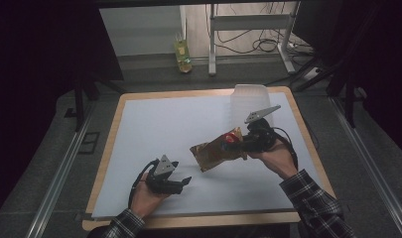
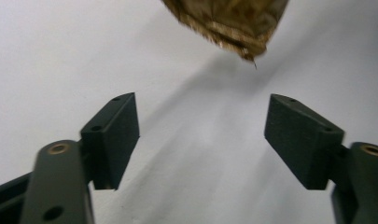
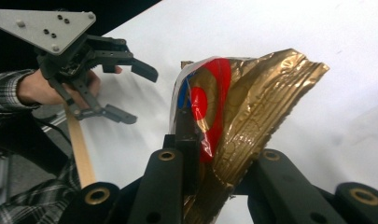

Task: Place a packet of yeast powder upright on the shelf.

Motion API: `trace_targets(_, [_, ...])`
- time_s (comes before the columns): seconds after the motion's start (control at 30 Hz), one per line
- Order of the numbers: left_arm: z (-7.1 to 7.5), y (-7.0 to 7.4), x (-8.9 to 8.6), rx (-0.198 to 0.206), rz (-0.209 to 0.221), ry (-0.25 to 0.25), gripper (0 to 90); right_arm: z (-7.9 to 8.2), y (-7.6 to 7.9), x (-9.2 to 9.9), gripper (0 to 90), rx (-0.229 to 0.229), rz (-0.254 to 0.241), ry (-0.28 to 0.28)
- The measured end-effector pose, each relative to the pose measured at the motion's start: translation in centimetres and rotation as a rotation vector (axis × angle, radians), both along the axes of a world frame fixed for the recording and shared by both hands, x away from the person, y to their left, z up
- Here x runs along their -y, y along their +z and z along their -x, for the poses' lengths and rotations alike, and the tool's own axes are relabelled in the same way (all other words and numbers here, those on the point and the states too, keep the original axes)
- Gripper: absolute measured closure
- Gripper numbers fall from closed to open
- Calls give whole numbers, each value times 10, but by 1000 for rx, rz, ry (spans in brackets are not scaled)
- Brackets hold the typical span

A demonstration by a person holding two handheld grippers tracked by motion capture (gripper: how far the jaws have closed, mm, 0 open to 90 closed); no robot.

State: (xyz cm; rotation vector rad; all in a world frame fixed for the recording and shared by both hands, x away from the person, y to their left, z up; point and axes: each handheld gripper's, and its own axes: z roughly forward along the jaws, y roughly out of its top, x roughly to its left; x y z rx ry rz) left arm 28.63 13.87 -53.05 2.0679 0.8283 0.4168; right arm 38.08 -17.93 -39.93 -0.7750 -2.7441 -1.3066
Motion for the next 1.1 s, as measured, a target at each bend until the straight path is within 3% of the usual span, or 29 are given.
trace_targets(0.23, [0,-1,2,-6,-14,-1,107,-9,15,8,786,58,31,39])
trace_targets(0.47, [-1,1,-2,-16,26,-7,32,-18,32,19,786,101,56,45])
trace_targets(0.67, [-1,0,-2,-8,27,-8,24,-24,44,26,786,146,78,35])
trace_targets(1.1, [-1,-2,-1,-2,-19,-30,22,-44,77,44,786,207,119,42])
